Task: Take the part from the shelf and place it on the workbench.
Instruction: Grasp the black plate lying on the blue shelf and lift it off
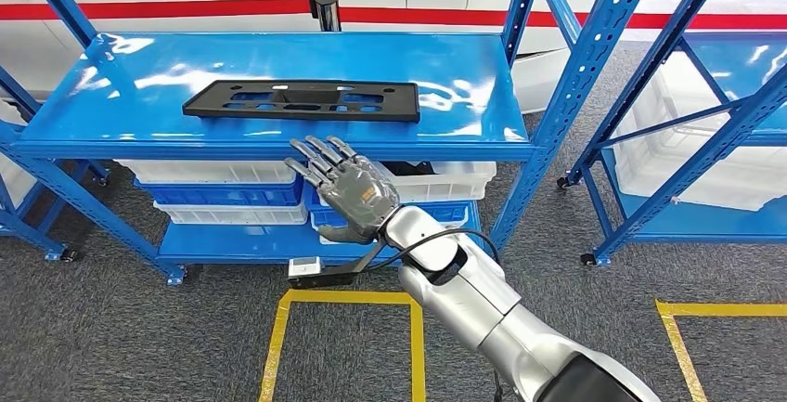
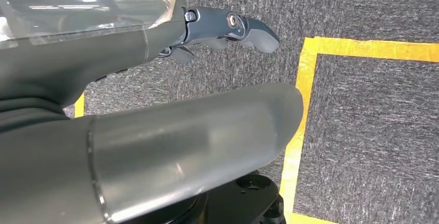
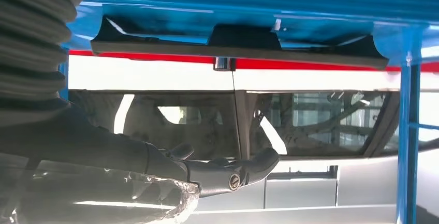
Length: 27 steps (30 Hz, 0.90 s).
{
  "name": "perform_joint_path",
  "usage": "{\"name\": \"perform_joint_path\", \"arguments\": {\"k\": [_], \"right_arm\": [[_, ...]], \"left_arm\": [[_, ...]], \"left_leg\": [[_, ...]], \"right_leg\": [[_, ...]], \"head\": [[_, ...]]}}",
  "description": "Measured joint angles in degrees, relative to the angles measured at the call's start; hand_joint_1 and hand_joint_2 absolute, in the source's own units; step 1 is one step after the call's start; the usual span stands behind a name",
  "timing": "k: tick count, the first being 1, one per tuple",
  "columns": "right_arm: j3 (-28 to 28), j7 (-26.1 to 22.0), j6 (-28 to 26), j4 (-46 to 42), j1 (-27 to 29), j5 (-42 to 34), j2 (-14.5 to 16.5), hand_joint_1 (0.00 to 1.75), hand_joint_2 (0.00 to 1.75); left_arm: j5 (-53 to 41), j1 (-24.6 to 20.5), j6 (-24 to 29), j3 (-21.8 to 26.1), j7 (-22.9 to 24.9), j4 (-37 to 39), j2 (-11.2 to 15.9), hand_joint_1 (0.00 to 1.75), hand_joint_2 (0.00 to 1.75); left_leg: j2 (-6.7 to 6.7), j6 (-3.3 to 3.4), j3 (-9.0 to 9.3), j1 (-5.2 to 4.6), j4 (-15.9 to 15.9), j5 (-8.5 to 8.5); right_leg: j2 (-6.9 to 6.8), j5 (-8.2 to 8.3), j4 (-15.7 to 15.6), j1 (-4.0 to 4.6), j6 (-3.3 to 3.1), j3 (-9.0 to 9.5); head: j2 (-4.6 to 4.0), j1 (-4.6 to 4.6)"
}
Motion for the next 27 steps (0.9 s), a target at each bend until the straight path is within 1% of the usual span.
{"name": "perform_joint_path", "arguments": {"k": [5,10,13,18,22,24,26,27], "right_arm": [[1.41,2.11,-0.18,6.36,-2.81,0.97,2.28,0.0,1.75],[1.97,4.06,0.11,11.4,-4.39,1.59,3.64,0.0,1.75],[2.03,4.39,0.07,13.89,-4.98,1.43,4.11,0.0,1.75],[2.06,4.39,-0.13,16.46,-5.44,1.34,4.57,0.0,1.75],[2.06,4.23,-0.34,17.38,-5.48,1.21,4.77,0.0,1.75],[2.06,4.11,-0.43,17.7,-5.48,1.19,4.88,0.0,1.75],[2.06,3.91,-0.47,17.89,-5.52,1.19,5.12,0.0,1.75],[2.06,3.79,-0.49,17.94,-5.58,1.2,5.32,0.0,1.75]], "left_arm": [[-0.12,-0.1,0.0,0.01,0.84,0.0,0.04,0.0,0.0],[-0.51,-0.1,0.01,0.02,1.83,0.01,0.09,0.0,0.0],[-0.98,-0.1,0.01,0.02,2.19,0.02,0.09,0.0,0.0],[-1.15,-0.1,0.03,0.02,2.56,0.02,0.1,0.0,0.0],[-1.28,-0.09,0.17,0.02,2.6,0.02,0.16,0.0,0.0],[-1.36,-0.09,0.19,0.02,2.61,0.02,0.21,0.0,0.0],[-1.53,-0.1,0.18,0.02,2.61,0.02,0.3,0.0,0.0],[-1.63,-0.12,0.16,0.02,2.61,0.02,0.31,0.0,0.0]], "left_leg": [[-0.01,-0.01,0.0,0.0,0.0,0.0],[-0.02,-0.01,0.0,-0.01,0.0,0.0],[-0.01,-0.01,0.0,-0.01,0.01,0.0],[-0.01,-0.01,0.0,0.0,0.01,0.0],[-0.07,0.04,-0.15,-0.07,0.25,-0.03],[-0.08,0.07,-0.21,-0.1,0.3,-0.05],[-0.08,0.25,-0.25,-0.16,0.22,-0.06],[-0.04,0.5,0.0,0.06,-0.2,0.11]], "right_leg": [[-0.01,0.0,0.0,0.0,0.0,0.0],[-0.01,0.0,0.0,0.0,0.0,0.0],[-0.01,0.0,0.0,-0.01,0.0,0.0],[-0.01,0.0,-0.01,-0.01,0.0,-0.01],[-0.02,0.06,-0.07,-0.41,0.09,0.0],[-0.02,0.1,-0.08,-0.47,0.15,-0.02],[-0.02,0.18,-0.24,-0.53,0.31,-0.02],[-0.01,0.12,-0.25,-0.41,0.42,-0.12]], "head": [[0.0,0.0],[0.0,0.0],[0.0,0.0],[0.0,0.0],[0.0,0.0],[0.0,0.0],[0.0,0.0],[0.0,0.0]]}}
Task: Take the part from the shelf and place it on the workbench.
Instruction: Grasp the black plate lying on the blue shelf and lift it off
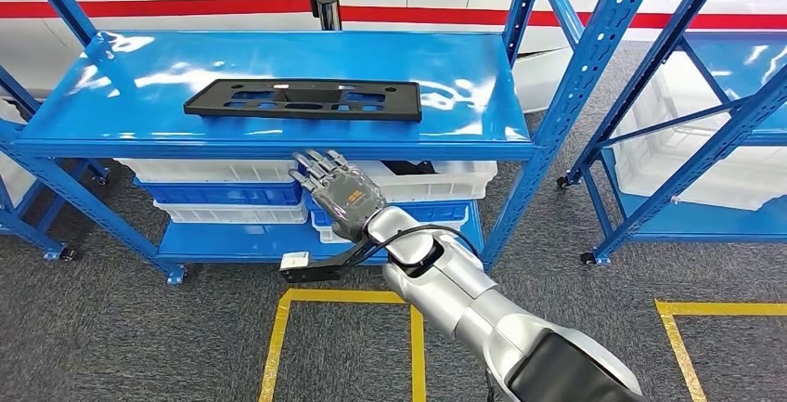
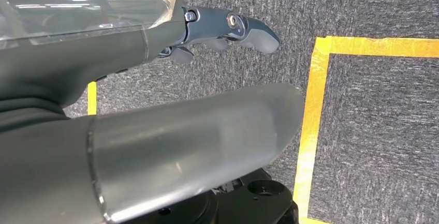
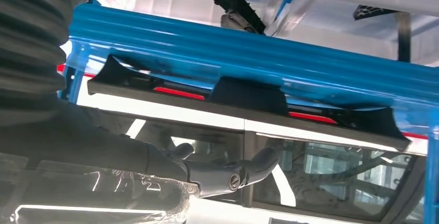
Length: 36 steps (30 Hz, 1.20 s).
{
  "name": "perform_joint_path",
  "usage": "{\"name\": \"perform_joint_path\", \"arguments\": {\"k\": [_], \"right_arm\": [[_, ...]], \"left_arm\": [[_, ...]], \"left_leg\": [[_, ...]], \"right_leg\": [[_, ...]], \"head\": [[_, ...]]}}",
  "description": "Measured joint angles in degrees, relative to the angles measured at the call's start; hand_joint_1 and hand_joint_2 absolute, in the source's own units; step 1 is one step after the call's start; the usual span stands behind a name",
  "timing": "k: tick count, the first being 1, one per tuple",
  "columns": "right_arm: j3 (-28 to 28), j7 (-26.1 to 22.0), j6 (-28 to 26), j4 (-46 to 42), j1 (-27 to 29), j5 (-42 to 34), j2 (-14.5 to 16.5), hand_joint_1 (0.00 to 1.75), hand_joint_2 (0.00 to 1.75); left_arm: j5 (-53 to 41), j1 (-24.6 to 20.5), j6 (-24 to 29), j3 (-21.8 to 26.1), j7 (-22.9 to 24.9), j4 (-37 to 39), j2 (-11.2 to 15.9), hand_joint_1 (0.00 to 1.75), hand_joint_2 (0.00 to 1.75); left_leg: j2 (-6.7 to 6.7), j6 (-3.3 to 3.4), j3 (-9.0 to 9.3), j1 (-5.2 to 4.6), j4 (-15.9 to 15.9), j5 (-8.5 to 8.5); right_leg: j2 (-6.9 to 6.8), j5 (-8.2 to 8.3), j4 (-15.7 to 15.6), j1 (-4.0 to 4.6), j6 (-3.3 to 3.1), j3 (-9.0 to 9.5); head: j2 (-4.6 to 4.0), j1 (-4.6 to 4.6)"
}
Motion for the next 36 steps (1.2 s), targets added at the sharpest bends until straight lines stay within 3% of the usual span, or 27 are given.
{"name": "perform_joint_path", "arguments": {"k": [2,3,5,7,8,9,10,11,13,17,18,20,21,22,23,24,26,27,29,32,34,36], "right_arm": [[-0.01,-0.21,-0.07,0.03,-0.2,0.06,0.31,0.0,1.75],[-0.01,-0.25,-0.1,0.05,-0.28,0.1,0.38,0.0,1.75],[0.01,-0.28,-0.14,0.19,-0.22,0.16,0.29,0.0,1.75],[0.02,-0.27,-0.14,0.43,0.12,0.17,0.1,0.0,1.75],[0.02,-0.27,-0.14,0.54,0.23,0.19,0.04,0.0,1.75],[0.03,-0.27,-0.13,0.61,0.27,0.25,0.03,0.0,1.75],[0.03,-0.27,-0.13,0.66,0.28,0.36,0.02,0.0,1.75],[0.03,-0.26,-0.11,0.71,0.24,0.47,0.01,0.0,1.75],[0.04,-0.23,-0.14,0.84,0.27,0.61,-0.08,0.0,1.75],[0.03,-0.24,-0.37,0.94,0.21,0.5,-0.09,0.0,1.75],[0.03,-0.25,-0.46,0.93,0.18,0.5,-0.04,0.0,1.75],[0.03,-0.22,-0.6,0.93,0.21,0.49,-0.01,0.0,1.75],[0.03,-0.16,-0.62,0.93,0.27,0.49,-0.02,0.0,1.75],[0.03,-0.1,-0.62,0.93,0.33,0.5,-0.02,0.0,1.75],[0.03,-0.04,-0.62,0.93,0.37,0.5,-0.02,0.0,1.75],[0.03,0.03,-0.63,0.92,0.38,0.51,-0.01,0.0,1.75],[0.02,0.09,-0.73,0.88,0.35,0.5,0.02,0.0,1.75],[0.02,0.1,-0.81,0.85,0.35,0.49,0.01,0.0,1.75],[-0.02,0.1,-0.97,0.8,0.39,0.4,-0.04,0.0,1.75],[-0.22,0.05,-1.11,0.55,0.4,0.29,0.06,0.0,1.75],[-0.34,0.01,-1.21,0.42,0.24,0.26,0.04,0.0,1.75],[-0.36,-0.01,-1.25,0.42,0.4,0.24,-0.19,0.0,1.75]], "left_arm": [[-0.17,-0.05,-0.07,0.0,0.0,0.0,0.01,0.0,0.0],[-0.23,-0.09,-0.1,0.0,0.0,0.0,0.0,0.0,0.0],[-0.3,-0.09,-0.16,-0.01,0.01,0.01,-0.02,0.0,0.0],[-0.31,-0.02,-0.16,-0.01,0.05,0.01,-0.05,0.0,0.0],[-0.33,-0.01,-0.16,0.0,0.07,0.01,-0.06,0.0,0.0],[-0.38,0.0,-0.17,0.0,0.08,0.01,-0.07,0.0,0.0],[-0.43,0.0,-0.18,0.0,0.09,0.01,-0.04,0.0,0.0],[-0.47,-0.04,-0.18,-0.01,0.09,0.01,0.02,0.0,0.0],[-0.54,-0.09,-0.19,-0.02,0.1,0.01,0.2,0.0,0.0],[-0.67,-0.11,-0.22,-0.02,0.2,0.02,0.25,0.0,0.0],[-0.75,-0.14,-0.21,-0.03,0.21,0.01,0.24,0.0,0.0],[-1.03,-0.11,-0.18,-0.04,0.25,0.02,0.2,0.0,0.0],[-1.17,-0.05,-0.17,-0.05,0.27,0.02,0.19,0.0,0.0],[-1.31,0.01,-0.16,-0.06,0.28,0.03,0.2,0.0,0.0],[-1.4,0.04,-0.16,-0.06,0.29,0.03,0.21,0.0,0.0],[-1.46,0.05,-0.16,-0.06,0.3,0.03,0.22,0.0,0.0],[-1.56,0.0,-0.17,-0.07,0.3,0.03,0.39,0.0,0.0],[-1.62,-0.02,-0.18,-0.08,0.3,0.05,0.5,0.0,0.0],[-1.74,-0.09,-0.19,-0.1,0.32,0.08,0.71,0.0,0.0],[-1.76,-0.06,-0.19,-0.09,0.33,0.09,0.73,0.0,0.0],[-1.77,-0.08,-0.18,-0.1,0.33,0.09,0.66,0.0,0.0],[-1.93,-0.15,-0.15,-0.11,0.37,0.09,0.54,0.0,0.0]], "left_leg": [[0.14,0.59,0.69,0.43,-1.07,0.49],[0.2,0.82,1.01,0.67,-1.5,0.7],[0.18,0.92,1.05,0.71,-1.61,0.69],[0.0,0.68,1.16,0.81,-1.57,0.45],[-0.12,0.42,1.34,0.95,-1.52,0.25],[-0.23,0.06,1.64,1.14,-1.44,-0.06],[-0.3,-0.4,1.92,1.29,-1.35,-0.46],[-0.4,-0.9,2.08,1.34,-1.14,-0.88],[-0.52,-1.61,2.09,1.31,-0.92,-1.39],[-0.25,-2.28,1.35,1.68,0.53,-2.43],[-0.09,-2.49,0.03,1.73,3.02,-3.48],[0.1,-2.7,-4.66,1.73,11.05,-6.17],[0.1,-2.68,-7.28,1.72,14.82,-6.94],[0.11,-2.53,-9.28,1.7,16.98,-6.68],[0.1,-2.21,-10.25,1.62,16.88,-5.16],[0.09,-1.73,-10.04,1.47,14.51,-2.63],[0.13,-0.4,-7.66,0.88,6.89,2.38],[0.17,0.17,-6.44,0.54,3.98,3.57],[0.22,0.73,-5.35,0.07,1.89,3.48],[0.27,0.65,-3.87,0.33,-0.14,3.57],[0.34,0.57,-2.68,0.68,-1.42,3.74],[0.2,0.62,-2.32,0.67,-1.56,3.48]], "right_leg": [[-0.03,-0.72,1.66,0.17,0.14,-1.02],[-0.04,-1.65,4.17,0.22,0.09,-2.45],[-0.06,-4.0,12.06,0.01,0.01,-7.02],[-0.07,-4.37,16.81,-0.31,0.57,-10.59],[-0.08,-3.07,15.78,-0.54,1.18,-10.76],[-0.1,-0.91,12.49,-0.8,1.94,-9.79],[-0.12,1.16,8.4,-1.05,2.6,-8.23],[-0.03,2.67,4.86,-1.14,2.87,-6.69],[0.22,3.48,1.7,-0.98,2.26,-5.2],[0.54,2.84,1.61,-0.89,0.23,-4.8],[0.52,2.63,1.56,-0.95,-0.25,-4.49],[0.44,2.16,1.56,-0.72,-1.02,-3.94],[0.42,1.95,1.56,-0.53,-1.33,-3.69],[0.45,1.74,1.56,-0.33,-1.62,-3.42],[0.53,1.5,1.55,-0.12,-1.85,-3.09],[0.63,1.25,1.54,0.07,-2.01,-2.7],[0.84,0.7,1.47,0.42,-2.05,-2.02],[0.91,0.5,1.44,0.49,-1.95,-1.89],[0.92,0.27,1.29,0.53,-1.58,-1.93],[0.69,-0.25,1.49,0.74,-1.0,-1.86],[0.52,-2.02,6.2,0.74,-0.96,-4.25],[0.51,-4.08,13.66,0.52,-0.9,-8.83]], "head": [[0.0,0.05],[0.0,0.09],[0.0,0.15],[0.0,0.15],[0.0,0.15],[0.0,0.15],[0.0,0.15],[0.0,0.16],[0.0,0.11],[0.0,0.0],[0.0,-0.02],[0.0,-0.05],[0.0,-0.06],[0.0,-0.06],[0.0,-0.06],[0.0,-0.06],[0.0,-0.01],[0.0,-0.02],[0.0,-0.04],[0.0,-0.08],[0.0,0.01],[0.0,0.04]]}}
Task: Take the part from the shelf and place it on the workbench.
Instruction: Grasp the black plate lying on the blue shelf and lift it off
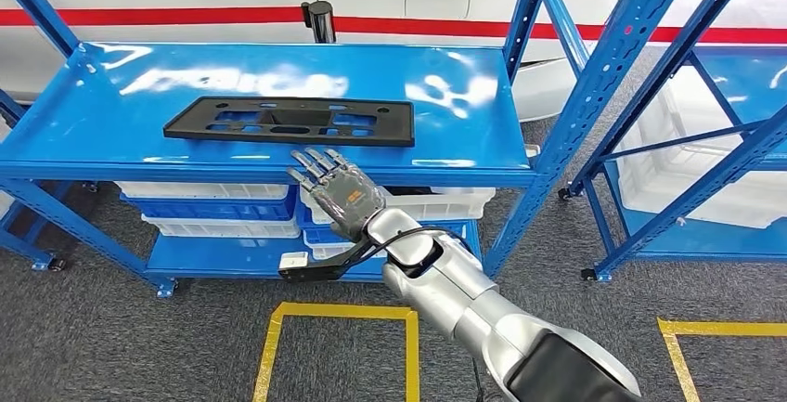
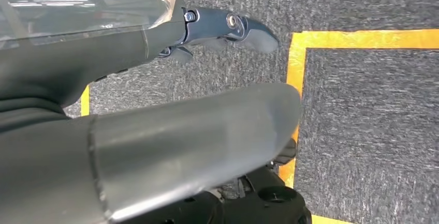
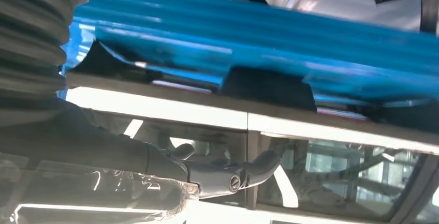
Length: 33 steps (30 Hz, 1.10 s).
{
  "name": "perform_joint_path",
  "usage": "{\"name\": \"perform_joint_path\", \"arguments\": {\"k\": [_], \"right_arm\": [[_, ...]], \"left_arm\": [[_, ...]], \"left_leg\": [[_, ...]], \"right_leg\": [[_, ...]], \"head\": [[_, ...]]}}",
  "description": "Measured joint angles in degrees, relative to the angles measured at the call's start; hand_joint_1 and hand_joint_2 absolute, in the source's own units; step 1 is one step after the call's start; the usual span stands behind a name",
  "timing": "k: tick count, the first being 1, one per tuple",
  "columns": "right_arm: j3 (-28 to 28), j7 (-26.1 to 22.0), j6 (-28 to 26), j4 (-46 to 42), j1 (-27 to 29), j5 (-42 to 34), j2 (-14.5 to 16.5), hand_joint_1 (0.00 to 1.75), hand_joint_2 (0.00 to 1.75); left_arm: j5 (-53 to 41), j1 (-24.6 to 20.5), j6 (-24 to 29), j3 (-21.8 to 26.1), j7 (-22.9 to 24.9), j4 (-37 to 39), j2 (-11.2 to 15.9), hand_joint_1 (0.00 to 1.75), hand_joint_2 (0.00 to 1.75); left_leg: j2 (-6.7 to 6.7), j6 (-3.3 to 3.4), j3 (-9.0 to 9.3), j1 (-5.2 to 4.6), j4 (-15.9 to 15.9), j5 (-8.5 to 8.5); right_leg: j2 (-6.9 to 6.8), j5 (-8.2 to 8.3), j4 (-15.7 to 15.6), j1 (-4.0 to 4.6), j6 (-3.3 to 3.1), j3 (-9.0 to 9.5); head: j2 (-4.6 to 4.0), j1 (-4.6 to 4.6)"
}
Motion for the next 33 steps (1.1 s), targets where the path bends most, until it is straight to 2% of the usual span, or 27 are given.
{"name": "perform_joint_path", "arguments": {"k": [1,2,3,4,5,6,7,9,11,12,13,15,16,17,18,20,21,22,25,27,29,31,32,33], "right_arm": [[-0.01,0.01,0.0,0.01,0.23,0.01,-0.15,0.0,1.75],[-0.01,0.01,-0.01,0.02,0.42,0.02,-0.27,0.0,1.75],[-0.01,0.03,-0.02,0.02,0.53,0.03,-0.34,0.0,1.75],[-0.03,0.07,-0.05,0.02,0.56,0.05,-0.37,0.0,1.75],[-0.05,0.1,-0.11,0.01,0.56,0.07,-0.41,0.0,1.75],[-0.07,0.14,-0.22,0.01,0.54,0.09,-0.41,0.0,1.75],[-0.12,0.18,-0.36,-0.01,0.53,0.13,-0.41,0.0,1.75],[-0.3,0.26,-0.72,-0.18,0.51,0.15,-0.4,0.0,1.75],[-0.61,0.31,-0.98,-0.62,0.48,0.13,-0.29,0.0,1.75],[-0.78,0.31,-1.08,-0.89,0.43,0.11,-0.17,0.0,1.75],[-0.92,0.3,-1.15,-1.12,0.38,0.08,-0.02,0.0,1.75],[-1.05,0.19,-1.27,-1.37,0.32,-0.07,0.18,0.0,1.75],[-1.05,0.06,-1.31,-1.46,0.33,-0.2,0.22,0.0,1.75],[-1.07,-0.1,-1.31,-1.55,0.35,-0.33,0.28,0.0,1.75],[-1.09,-0.26,-1.32,-1.67,0.36,-0.44,0.38,0.0,1.75],[-1.19,-0.51,-1.36,-1.96,0.3,-0.53,0.68,0.0,1.75],[-1.23,-0.59,-1.41,-2.08,0.2,-0.55,0.84,0.0,1.75],[-1.26,-0.65,-1.48,-2.16,0.1,-0.57,0.97,0.0,1.75],[-1.34,-0.74,-1.62,-2.34,-0.06,-0.69,1.3,0.0,1.75],[-1.44,-0.77,-1.68,-2.57,-0.2,-0.77,1.52,0.0,1.75],[-1.53,-0.8,-1.75,-2.7,-0.35,-0.88,1.54,0.0,1.75],[-1.55,-0.86,-1.77,-2.7,-0.15,-1.06,1.36,0.0,1.75],[-1.56,-0.94,-1.78,-2.69,0.02,-1.17,1.25,0.0,1.75],[-1.56,-1.04,-1.78,-2.69,0.13,-1.29,1.18,0.0,1.75]], "left_arm": [[-0.18,0.02,0.03,-0.01,0.05,0.01,-0.06,0.0,0.0],[-0.36,0.06,0.07,-0.03,0.11,0.01,-0.14,0.0,0.0],[-0.51,0.09,0.11,-0.05,0.19,0.02,-0.21,0.0,0.0],[-0.6,0.12,0.14,-0.07,0.24,0.03,-0.28,0.0,0.0],[-0.64,0.12,0.15,-0.09,0.29,0.04,-0.32,0.0,0.0],[-0.7,0.07,0.16,-0.1,0.33,0.05,-0.34,0.0,0.0],[-0.79,0.01,0.16,-0.1,0.38,0.06,-0.35,0.0,0.0],[-1.0,-0.05,0.16,-0.11,0.49,0.07,-0.38,0.0,0.0],[-1.17,-0.04,0.16,-0.13,0.54,0.08,-0.41,0.0,0.0],[-1.23,-0.06,0.16,-0.14,0.55,0.09,-0.43,0.0,0.0],[-1.35,-0.08,0.16,-0.15,0.55,0.09,-0.44,0.0,0.0],[-1.56,-0.03,0.16,-0.18,0.55,0.09,-0.45,0.0,0.0],[-1.66,0.01,0.16,-0.2,0.55,0.1,-0.44,0.0,0.0],[-1.68,0.06,0.16,-0.22,0.54,0.1,-0.41,0.0,0.0],[-1.7,0.07,0.16,-0.22,0.54,0.11,-0.36,0.0,0.0],[-1.72,0.05,0.17,-0.21,0.53,0.11,-0.26,0.0,0.0],[-1.71,0.01,0.19,-0.2,0.54,0.13,-0.23,0.0,0.0],[-1.7,-0.06,0.24,-0.2,0.55,0.14,-0.22,0.0,0.0],[-1.69,-0.11,0.37,-0.16,0.62,0.15,-0.31,0.0,0.0],[-1.69,-0.01,0.49,-0.14,0.64,0.15,-0.4,0.0,0.0],[-1.7,-0.09,0.68,-0.13,0.67,0.15,-0.51,0.0,0.0],[-1.73,-0.15,0.82,-0.13,0.78,0.16,-0.63,0.0,0.0],[-1.76,-0.12,0.85,-0.13,0.89,0.16,-0.68,0.0,0.0],[-1.79,-0.07,0.85,-0.13,1.02,0.17,-0.73,0.0,0.0]], "left_leg": [[-0.08,-0.05,0.17,0.01,0.03,-0.22],[-0.16,-0.15,0.42,0.03,0.07,-0.47],[-0.22,-0.33,0.77,0.06,0.15,-0.79],[-0.28,-0.55,1.2,0.12,0.26,-1.17],[-0.33,-0.86,1.59,0.1,0.38,-1.59],[-0.37,-1.21,1.84,0.06,0.55,-1.98],[-0.4,-1.54,1.95,0.04,0.65,-2.26],[-0.38,-2.14,1.97,0.1,0.65,-2.56],[-0.3,-2.71,1.68,0.38,1.16,-3.13],[-0.23,-3.01,0.99,0.48,2.66,-3.97],[-0.18,-3.31,-0.41,0.6,5.47,-5.3],[-0.13,-3.73,-4.8,0.7,13.53,-8.26],[-0.12,-3.83,-6.88,0.72,16.66,-8.88],[-0.12,-3.81,-8.1,0.72,17.76,-8.33],[-0.12,-3.68,-8.08,0.72,16.35,-6.53],[-0.1,-3.2,-5.28,0.7,8.83,-1.58],[-0.1,-2.96,-3.7,0.56,5.22,0.01],[-0.11,-2.73,-2.62,0.42,2.96,0.67],[-0.22,-2.08,-1.89,0.08,1.65,0.35],[-0.21,-1.45,-1.34,0.2,1.09,0.4],[-0.16,-0.77,-0.83,0.27,0.74,0.29],[-0.2,-0.36,-0.61,0.23,0.74,-0.01],[-0.23,-0.31,-0.47,0.22,0.75,-0.17],[-0.29,-0.36,-0.27,0.21,0.76,-0.34]], "right_leg": [[-0.01,-0.22,2.25,-0.1,0.3,-1.77],[-0.04,0.54,2.37,-0.24,0.83,-2.5],[-0.1,2.28,0.12,-0.46,1.52,-2.01],[-0.23,4.62,-3.94,-0.7,2.21,-0.51],[-0.38,6.56,-7.83,-0.89,2.55,1.1],[-0.49,7.91,-10.93,-0.97,2.53,2.5],[-0.54,8.47,-12.56,-0.94,2.19,3.29],[-0.41,8.34,-12.97,-0.67,1.15,3.59],[-0.27,8.2,-13.1,-0.9,0.31,3.85],[-0.22,8.09,-13.2,-1.08,-0.06,4.11],[-0.22,7.92,-13.26,-1.23,-0.43,4.41],[-0.25,7.52,-13.25,-1.11,-0.98,4.87],[-0.25,7.35,-13.24,-1.04,-1.13,5.06],[-0.21,7.16,-13.23,-0.99,-1.2,5.27],[-0.12,6.95,-13.22,-0.97,-1.19,5.56],[0.07,6.44,-13.25,-0.96,-0.94,6.28],[0.14,6.2,-13.24,-0.76,-0.72,6.5],[0.18,6.03,-13.25,-0.63,-0.47,6.53],[0.16,5.74,-13.43,-0.37,0.37,6.35],[0.03,4.86,-11.92,-0.29,0.76,5.69],[-0.09,2.5,-5.69,-0.33,0.54,2.43],[-0.1,0.29,2.08,-0.35,0.43,-2.26],[-0.1,0.24,3.86,-0.36,0.68,-3.66],[-0.1,1.14,3.27,-0.37,1.12,-3.85]], "head": [[0.0,0.0],[0.0,0.0],[0.0,0.0],[0.0,0.0],[0.0,-0.02],[0.0,-0.03],[0.0,-0.04],[0.0,-0.09],[0.0,-0.14],[0.0,-0.18],[0.0,-0.21],[0.0,-0.26],[0.0,-0.26],[0.0,-0.26],[0.0,-0.27],[0.0,-0.25],[0.0,-0.25],[0.0,-0.26],[0.0,-0.24],[0.0,-0.18],[0.0,-0.11],[0.0,-0.08],[0.0,-0.08],[0.0,-0.08]]}}
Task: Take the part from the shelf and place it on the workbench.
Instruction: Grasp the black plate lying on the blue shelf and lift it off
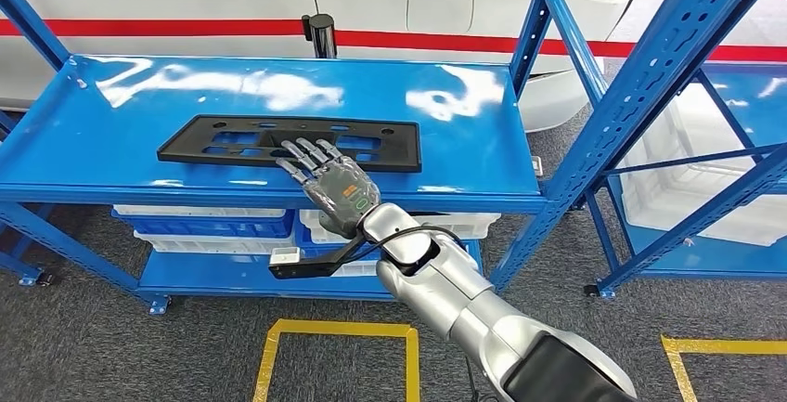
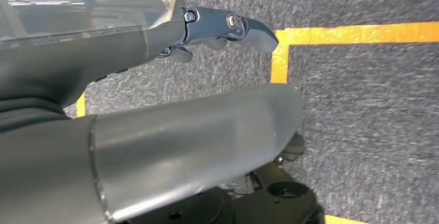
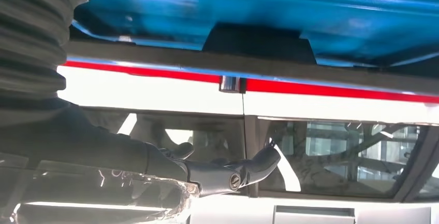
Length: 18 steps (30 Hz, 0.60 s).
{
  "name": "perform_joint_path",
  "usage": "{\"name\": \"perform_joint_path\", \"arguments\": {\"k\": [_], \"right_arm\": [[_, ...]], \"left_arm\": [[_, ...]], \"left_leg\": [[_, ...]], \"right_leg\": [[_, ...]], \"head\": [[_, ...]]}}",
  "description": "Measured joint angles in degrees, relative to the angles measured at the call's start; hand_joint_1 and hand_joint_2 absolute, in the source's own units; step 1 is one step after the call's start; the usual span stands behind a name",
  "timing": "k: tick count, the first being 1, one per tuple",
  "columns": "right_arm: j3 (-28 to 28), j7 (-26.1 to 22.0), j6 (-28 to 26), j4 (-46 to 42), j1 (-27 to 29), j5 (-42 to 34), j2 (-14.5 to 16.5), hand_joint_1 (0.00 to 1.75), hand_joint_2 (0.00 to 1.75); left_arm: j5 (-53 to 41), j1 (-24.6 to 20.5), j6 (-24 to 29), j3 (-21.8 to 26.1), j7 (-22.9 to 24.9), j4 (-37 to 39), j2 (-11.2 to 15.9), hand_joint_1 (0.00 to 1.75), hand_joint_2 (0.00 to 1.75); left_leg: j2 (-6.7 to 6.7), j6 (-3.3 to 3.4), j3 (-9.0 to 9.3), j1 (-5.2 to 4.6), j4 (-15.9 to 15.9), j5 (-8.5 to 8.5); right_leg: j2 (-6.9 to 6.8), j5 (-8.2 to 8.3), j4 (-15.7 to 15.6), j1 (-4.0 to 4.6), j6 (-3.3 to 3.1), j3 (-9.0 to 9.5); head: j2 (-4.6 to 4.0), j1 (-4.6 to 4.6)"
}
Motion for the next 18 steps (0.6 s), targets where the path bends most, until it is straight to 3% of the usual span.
{"name": "perform_joint_path", "arguments": {"k": [2,3,5,9,11,13,14,15,16,18], "right_arm": [[-0.04,-0.17,-0.02,0.01,0.05,-0.16,-0.02,0.0,1.75],[-0.08,-0.21,-0.03,0.01,0.03,-0.2,-0.01,0.0,1.75],[-0.14,-0.27,-0.03,0.02,0.03,-0.25,0.0,0.0,1.75],[-0.31,-0.35,-0.05,0.01,0.01,-0.28,0.13,0.0,1.75],[-0.38,-0.38,-0.07,0.0,-0.01,-0.29,0.3,0.0,1.75],[-0.38,-0.39,-0.08,0.04,0.09,-0.28,0.32,0.0,1.75],[-0.37,-0.4,-0.08,0.08,0.19,-0.28,0.31,0.0,1.75],[-0.37,-0.44,-0.08,0.1,0.29,-0.3,0.3,0.0,1.75],[-0.38,-0.55,-0.1,0.13,0.36,-0.37,0.3,0.0,1.75],[-0.39,-0.91,-0.31,0.2,0.39,-0.62,0.33,0.0,1.75]], "left_arm": [[-0.07,0.05,-0.09,0.0,0.22,0.01,-0.1,0.0,0.0],[-0.11,0.03,-0.14,0.0,0.32,0.01,-0.13,0.0,0.0],[-0.27,0.01,-0.18,0.0,0.47,0.01,-0.16,0.0,0.0],[-0.49,-0.01,-0.27,0.0,0.62,0.0,-0.2,0.0,0.0],[-0.55,-0.01,-0.3,0.0,0.63,0.0,-0.27,0.0,0.0],[-0.6,0.05,-0.31,0.0,0.67,0.01,-0.34,0.0,0.0],[-0.61,0.09,-0.32,0.0,0.69,0.01,-0.36,0.0,0.0],[-0.61,0.13,-0.32,0.0,0.73,0.01,-0.36,0.0,0.0],[-0.61,0.14,-0.32,0.0,0.76,0.01,-0.35,0.0,0.0],[-0.62,0.09,-0.32,0.0,0.93,0.01,-0.34,0.0,0.0]], "left_leg": [[-0.12,-0.3,0.59,-0.01,0.03,-0.46],[-0.19,-0.57,0.85,-0.16,0.14,-0.8],[-0.25,-1.15,1.16,-0.36,0.3,-1.38],[-0.09,-2.43,0.87,0.07,1.38,-2.58],[0.03,-3.01,-1.73,0.3,6.62,-5.1],[0.11,-3.49,-6.14,0.51,14.19,-7.71],[0.13,-3.64,-7.84,0.6,16.4,-7.85],[0.16,-3.72,-8.56,0.68,16.51,-6.82],[0.19,-3.71,-8.08,0.77,14.35,-4.78],[0.28,-3.51,-4.82,0.87,6.49,-0.2]], "right_leg": [[-0.11,3.71,-7.13,-0.14,0.91,2.84],[-0.2,5.49,-11.32,-0.16,1.04,4.77],[-0.34,7.28,-16.06,-0.18,0.54,7.04],[-0.21,7.28,-16.78,-0.45,-1.21,7.84],[-0.2,7.07,-17.04,-0.78,-1.89,8.52],[-0.23,6.69,-17.03,-0.75,-2.29,8.92],[-0.2,6.49,-17.02,-0.72,-2.37,9.1],[-0.15,6.28,-17.01,-0.7,-2.35,9.32],[-0.07,6.02,-17.0,-0.71,-2.23,9.63],[0.04,5.43,-17.0,-0.64,-1.84,10.41]], "head": [[0.0,0.01],[0.0,0.0],[0.0,-0.04],[0.0,-0.1],[0.0,-0.19],[0.0,-0.25],[0.0,-0.26],[0.0,-0.27],[0.0,-0.27],[0.0,-0.26]]}}
